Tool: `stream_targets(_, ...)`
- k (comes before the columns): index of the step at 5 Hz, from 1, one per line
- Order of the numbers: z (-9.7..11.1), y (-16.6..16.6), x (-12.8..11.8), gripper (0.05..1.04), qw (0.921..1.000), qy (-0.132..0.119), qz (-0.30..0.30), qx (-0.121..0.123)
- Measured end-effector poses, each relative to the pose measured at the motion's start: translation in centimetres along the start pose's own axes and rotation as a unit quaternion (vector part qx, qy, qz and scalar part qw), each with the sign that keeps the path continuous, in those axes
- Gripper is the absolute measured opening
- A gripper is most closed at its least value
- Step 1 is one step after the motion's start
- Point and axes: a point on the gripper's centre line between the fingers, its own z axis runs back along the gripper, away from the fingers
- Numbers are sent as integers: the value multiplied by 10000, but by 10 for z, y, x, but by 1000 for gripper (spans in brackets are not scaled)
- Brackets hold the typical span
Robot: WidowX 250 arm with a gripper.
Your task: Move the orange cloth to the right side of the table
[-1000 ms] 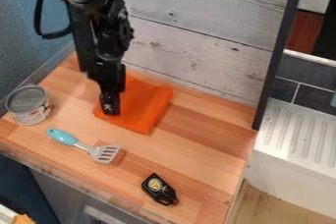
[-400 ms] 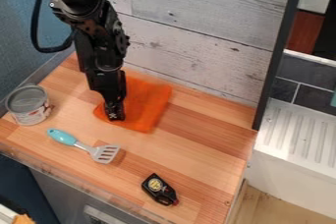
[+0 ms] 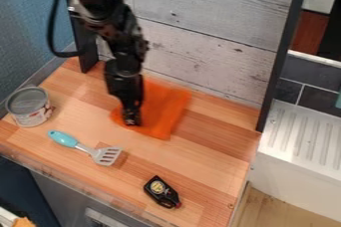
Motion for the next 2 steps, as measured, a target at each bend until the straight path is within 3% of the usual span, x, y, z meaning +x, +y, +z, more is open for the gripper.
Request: stream_targets(2, 1, 18, -50, 1001, 9971, 153, -738, 77)
